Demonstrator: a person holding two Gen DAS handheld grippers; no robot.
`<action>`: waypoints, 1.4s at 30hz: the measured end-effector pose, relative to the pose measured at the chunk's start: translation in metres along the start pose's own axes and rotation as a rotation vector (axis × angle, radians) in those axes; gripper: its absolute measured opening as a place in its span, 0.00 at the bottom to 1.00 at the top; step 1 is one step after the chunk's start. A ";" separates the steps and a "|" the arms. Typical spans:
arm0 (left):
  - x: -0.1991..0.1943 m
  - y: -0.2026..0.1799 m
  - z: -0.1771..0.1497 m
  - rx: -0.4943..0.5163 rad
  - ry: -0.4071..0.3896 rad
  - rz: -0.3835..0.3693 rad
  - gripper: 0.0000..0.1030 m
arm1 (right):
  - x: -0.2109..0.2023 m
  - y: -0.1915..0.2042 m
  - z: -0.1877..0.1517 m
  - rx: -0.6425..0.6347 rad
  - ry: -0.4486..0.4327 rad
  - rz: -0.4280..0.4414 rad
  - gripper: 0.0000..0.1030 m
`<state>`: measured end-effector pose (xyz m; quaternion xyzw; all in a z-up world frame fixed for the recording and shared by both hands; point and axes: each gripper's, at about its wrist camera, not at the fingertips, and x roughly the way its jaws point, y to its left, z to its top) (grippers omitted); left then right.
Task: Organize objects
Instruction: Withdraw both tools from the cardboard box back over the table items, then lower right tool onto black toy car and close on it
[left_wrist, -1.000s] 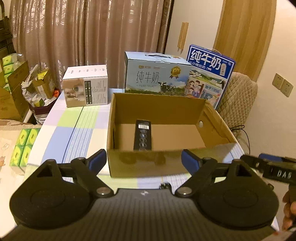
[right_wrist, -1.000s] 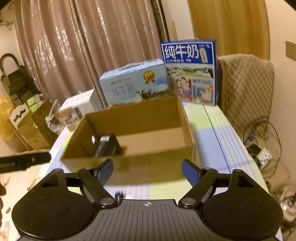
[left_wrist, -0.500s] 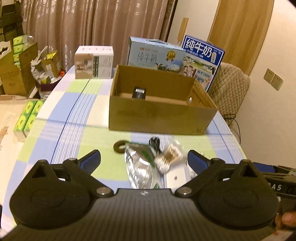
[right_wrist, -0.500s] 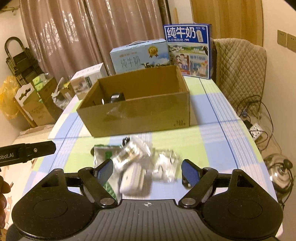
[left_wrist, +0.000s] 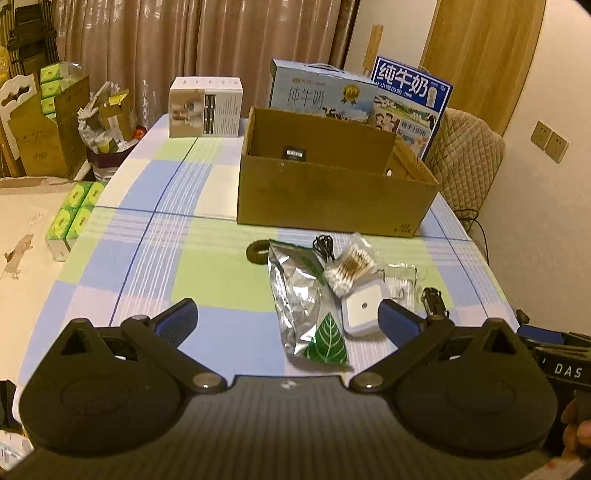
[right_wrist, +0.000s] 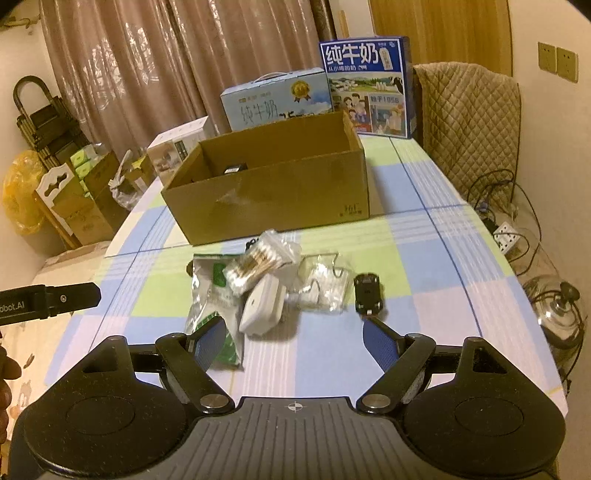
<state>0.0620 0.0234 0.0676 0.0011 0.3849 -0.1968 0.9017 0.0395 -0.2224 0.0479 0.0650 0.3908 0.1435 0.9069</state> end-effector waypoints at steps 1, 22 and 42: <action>0.001 0.000 -0.001 0.000 0.003 0.000 0.99 | -0.001 0.000 -0.002 0.002 0.000 -0.001 0.76; 0.020 0.000 -0.016 0.015 0.045 -0.009 0.99 | 0.010 -0.012 -0.012 -0.015 -0.010 -0.035 0.76; 0.082 -0.002 -0.014 0.012 0.122 -0.020 0.99 | 0.055 -0.033 0.000 -0.015 -0.020 -0.098 0.76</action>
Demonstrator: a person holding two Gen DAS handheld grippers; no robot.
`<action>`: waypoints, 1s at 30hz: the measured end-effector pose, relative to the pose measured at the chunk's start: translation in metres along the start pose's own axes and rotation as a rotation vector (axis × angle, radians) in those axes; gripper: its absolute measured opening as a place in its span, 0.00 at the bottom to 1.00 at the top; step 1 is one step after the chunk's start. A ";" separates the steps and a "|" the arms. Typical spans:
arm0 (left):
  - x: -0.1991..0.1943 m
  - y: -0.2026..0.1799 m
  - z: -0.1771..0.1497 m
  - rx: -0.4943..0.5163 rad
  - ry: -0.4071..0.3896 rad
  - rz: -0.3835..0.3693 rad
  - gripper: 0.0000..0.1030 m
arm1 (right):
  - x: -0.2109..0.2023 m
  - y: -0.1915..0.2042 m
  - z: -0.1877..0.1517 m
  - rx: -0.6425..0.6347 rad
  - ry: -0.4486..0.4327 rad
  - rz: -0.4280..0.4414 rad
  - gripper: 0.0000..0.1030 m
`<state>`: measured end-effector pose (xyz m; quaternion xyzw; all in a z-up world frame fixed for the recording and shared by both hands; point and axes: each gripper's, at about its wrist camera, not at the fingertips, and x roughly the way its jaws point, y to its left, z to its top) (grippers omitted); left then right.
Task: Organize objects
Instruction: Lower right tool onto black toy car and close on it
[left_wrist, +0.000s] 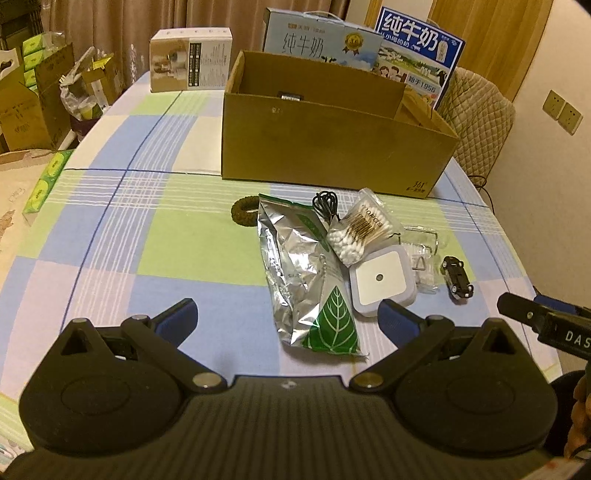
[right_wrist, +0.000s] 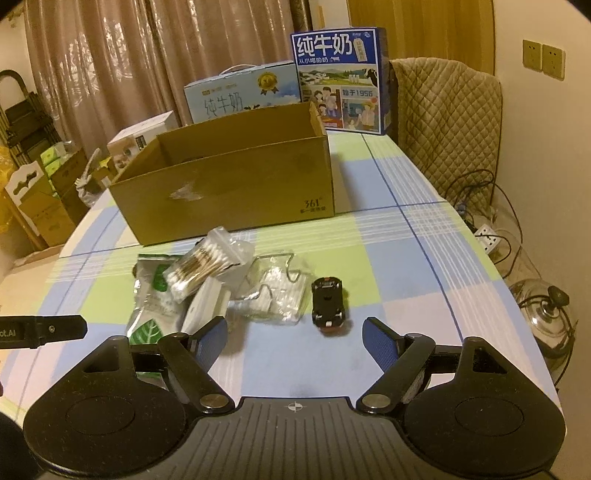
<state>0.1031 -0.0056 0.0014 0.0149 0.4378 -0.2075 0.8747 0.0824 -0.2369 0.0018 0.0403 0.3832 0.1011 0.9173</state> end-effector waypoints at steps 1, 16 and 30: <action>0.003 0.000 0.000 0.000 0.003 0.001 0.99 | 0.004 -0.001 0.001 -0.003 0.002 -0.005 0.76; 0.058 0.002 0.011 0.002 0.059 0.000 0.99 | 0.078 -0.016 0.017 -0.051 0.045 -0.059 0.47; 0.084 -0.002 0.019 0.004 0.070 -0.035 0.99 | 0.123 -0.026 0.015 -0.054 0.103 -0.085 0.34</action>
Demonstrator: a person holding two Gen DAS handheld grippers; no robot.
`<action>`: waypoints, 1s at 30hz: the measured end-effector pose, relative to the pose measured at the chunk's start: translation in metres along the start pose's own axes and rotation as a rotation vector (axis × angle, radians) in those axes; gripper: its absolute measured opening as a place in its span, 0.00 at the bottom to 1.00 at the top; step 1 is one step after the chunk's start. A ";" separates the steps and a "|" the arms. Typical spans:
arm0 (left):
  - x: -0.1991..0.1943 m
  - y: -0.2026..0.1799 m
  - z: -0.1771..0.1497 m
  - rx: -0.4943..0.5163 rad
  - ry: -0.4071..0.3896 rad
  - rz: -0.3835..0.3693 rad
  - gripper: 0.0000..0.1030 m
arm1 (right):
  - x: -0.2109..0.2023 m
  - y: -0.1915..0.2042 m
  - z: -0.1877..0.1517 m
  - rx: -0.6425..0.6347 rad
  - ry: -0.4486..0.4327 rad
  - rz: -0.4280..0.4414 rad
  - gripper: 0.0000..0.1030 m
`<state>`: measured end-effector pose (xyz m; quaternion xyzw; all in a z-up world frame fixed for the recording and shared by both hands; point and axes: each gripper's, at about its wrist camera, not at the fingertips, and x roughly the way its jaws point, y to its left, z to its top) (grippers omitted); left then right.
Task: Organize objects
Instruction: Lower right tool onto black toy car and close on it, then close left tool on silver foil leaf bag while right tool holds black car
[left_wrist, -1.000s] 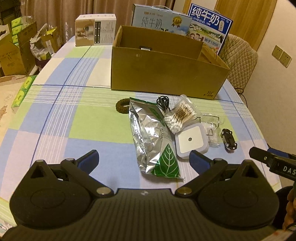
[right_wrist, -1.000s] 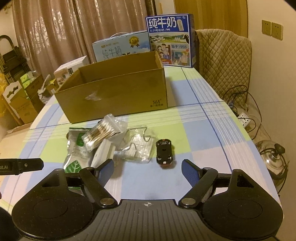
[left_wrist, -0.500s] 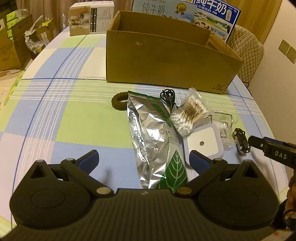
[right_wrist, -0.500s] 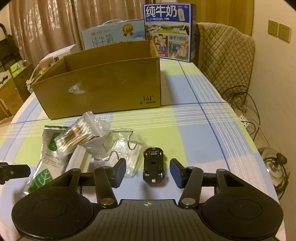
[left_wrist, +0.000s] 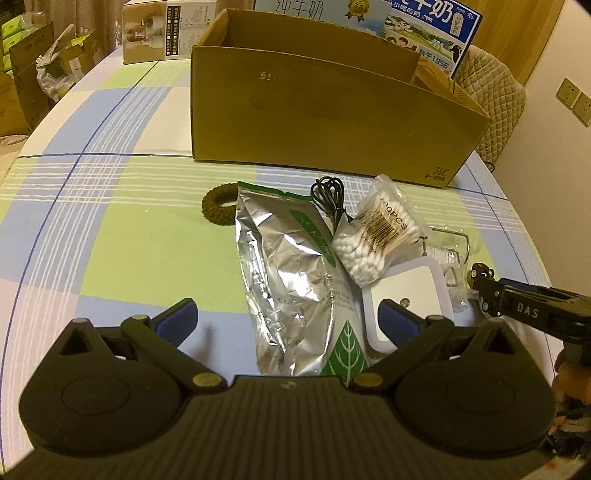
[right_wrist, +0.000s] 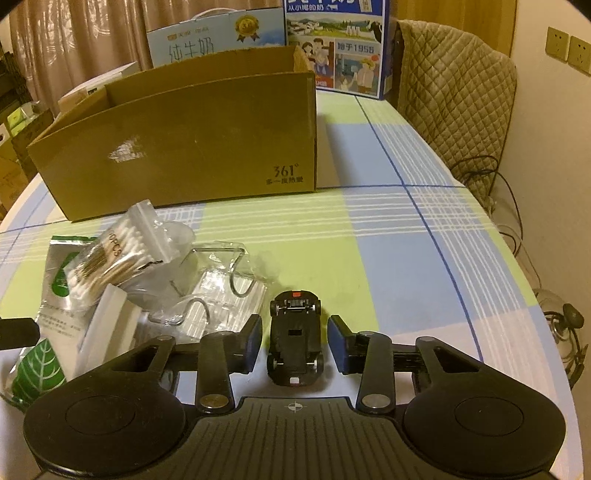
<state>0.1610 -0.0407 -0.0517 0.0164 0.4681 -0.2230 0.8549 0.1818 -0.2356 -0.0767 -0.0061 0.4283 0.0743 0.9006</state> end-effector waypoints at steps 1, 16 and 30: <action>0.001 0.000 0.000 0.002 0.002 -0.001 0.99 | 0.001 0.000 0.000 0.002 0.001 -0.001 0.33; 0.012 0.003 -0.001 0.007 0.015 0.004 0.98 | 0.004 0.001 0.004 -0.017 -0.013 -0.022 0.26; 0.036 0.004 0.011 -0.003 0.060 -0.039 0.82 | 0.002 0.002 0.002 0.006 -0.017 0.005 0.26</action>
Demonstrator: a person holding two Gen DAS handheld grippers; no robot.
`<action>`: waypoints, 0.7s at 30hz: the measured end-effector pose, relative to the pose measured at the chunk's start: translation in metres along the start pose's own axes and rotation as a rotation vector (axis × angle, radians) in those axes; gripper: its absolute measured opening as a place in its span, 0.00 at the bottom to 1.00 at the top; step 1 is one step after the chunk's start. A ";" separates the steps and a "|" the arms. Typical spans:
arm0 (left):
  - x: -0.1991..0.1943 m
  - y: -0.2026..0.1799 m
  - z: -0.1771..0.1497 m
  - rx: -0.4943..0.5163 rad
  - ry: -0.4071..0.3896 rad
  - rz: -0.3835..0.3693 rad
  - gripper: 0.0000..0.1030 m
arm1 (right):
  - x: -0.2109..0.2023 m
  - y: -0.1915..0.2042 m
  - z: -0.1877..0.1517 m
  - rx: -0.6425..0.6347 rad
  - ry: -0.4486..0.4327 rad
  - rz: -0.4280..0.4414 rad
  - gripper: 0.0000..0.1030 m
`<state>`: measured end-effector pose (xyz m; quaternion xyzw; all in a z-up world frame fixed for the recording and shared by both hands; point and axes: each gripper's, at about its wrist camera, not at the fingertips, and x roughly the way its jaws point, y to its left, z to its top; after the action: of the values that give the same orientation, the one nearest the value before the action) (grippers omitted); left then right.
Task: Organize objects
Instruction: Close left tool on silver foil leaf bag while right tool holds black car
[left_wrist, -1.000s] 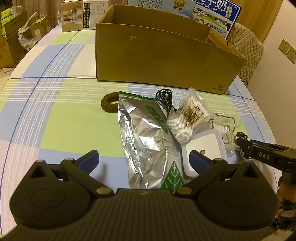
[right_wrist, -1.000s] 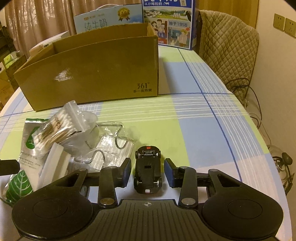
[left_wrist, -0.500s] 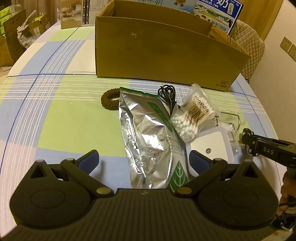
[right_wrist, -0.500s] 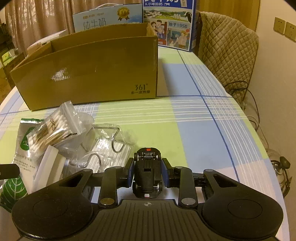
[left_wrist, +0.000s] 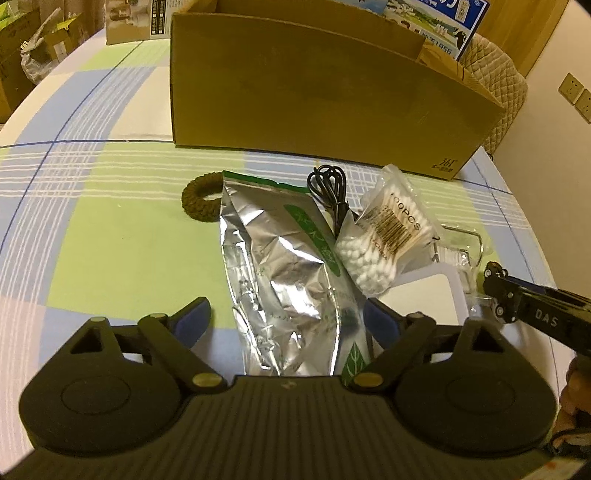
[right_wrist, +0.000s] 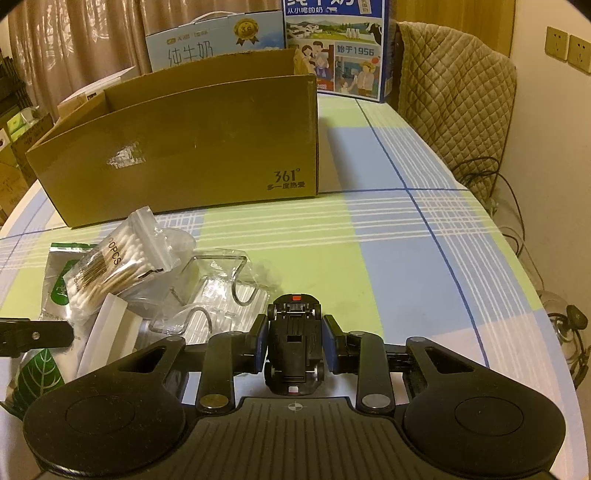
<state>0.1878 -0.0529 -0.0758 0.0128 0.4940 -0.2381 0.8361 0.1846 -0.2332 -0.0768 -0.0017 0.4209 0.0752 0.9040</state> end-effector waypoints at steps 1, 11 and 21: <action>0.002 0.000 0.001 -0.001 0.004 -0.001 0.78 | 0.000 0.000 0.000 0.001 0.000 0.001 0.26; 0.005 0.004 0.006 -0.018 0.013 -0.046 0.52 | -0.001 0.001 0.000 0.002 -0.004 0.005 0.26; -0.022 0.006 -0.011 0.002 0.044 -0.056 0.39 | -0.006 0.004 -0.001 -0.006 -0.022 0.022 0.26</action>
<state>0.1725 -0.0369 -0.0645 0.0051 0.5120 -0.2615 0.8182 0.1793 -0.2303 -0.0731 0.0009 0.4109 0.0866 0.9076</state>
